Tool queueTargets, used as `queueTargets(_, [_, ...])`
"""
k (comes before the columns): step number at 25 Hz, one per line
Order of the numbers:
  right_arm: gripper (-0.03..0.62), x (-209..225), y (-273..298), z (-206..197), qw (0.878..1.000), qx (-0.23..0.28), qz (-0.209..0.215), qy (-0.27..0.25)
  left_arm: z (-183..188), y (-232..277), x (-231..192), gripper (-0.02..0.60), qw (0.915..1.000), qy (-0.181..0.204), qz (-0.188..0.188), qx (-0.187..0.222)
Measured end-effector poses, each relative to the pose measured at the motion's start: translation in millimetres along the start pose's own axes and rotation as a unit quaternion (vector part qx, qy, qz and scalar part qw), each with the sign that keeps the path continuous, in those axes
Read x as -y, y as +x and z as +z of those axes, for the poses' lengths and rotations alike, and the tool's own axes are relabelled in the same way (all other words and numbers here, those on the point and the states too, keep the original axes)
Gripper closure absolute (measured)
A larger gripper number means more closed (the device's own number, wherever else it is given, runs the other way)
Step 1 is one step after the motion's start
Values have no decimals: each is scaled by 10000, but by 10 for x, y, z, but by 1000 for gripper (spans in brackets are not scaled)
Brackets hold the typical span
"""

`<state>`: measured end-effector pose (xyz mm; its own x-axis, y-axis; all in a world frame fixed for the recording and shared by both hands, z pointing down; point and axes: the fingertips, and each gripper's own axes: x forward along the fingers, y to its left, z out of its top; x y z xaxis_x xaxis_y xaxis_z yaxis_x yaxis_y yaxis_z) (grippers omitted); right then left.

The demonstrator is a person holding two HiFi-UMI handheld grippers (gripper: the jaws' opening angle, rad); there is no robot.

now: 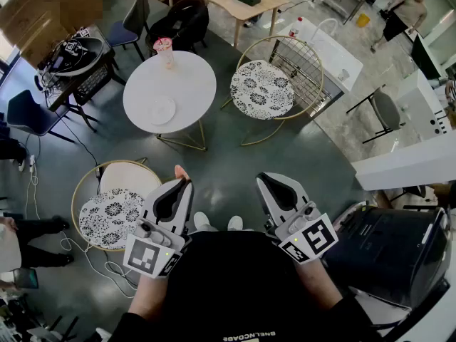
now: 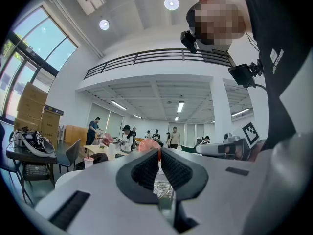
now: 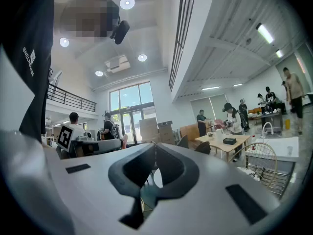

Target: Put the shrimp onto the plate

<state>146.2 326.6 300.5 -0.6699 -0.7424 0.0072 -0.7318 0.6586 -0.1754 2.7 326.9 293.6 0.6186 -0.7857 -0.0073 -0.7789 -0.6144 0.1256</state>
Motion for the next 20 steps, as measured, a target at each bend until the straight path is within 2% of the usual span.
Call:
queueTargets(10, [572, -256, 409, -95, 9998, -4, -173, 9, -22, -253, -495, 561, 10000, -7, -89, -36])
queueTargets(17, [572, -361, 620, -229, 9984, -21, -553, 109, -17, -405, -935, 561, 9998, -37, -193, -24])
queueTargets(20, [572, -408, 701, -282, 9981, -91, -593, 143, -34, -435, -1092, 561, 9998, -55, -173, -75])
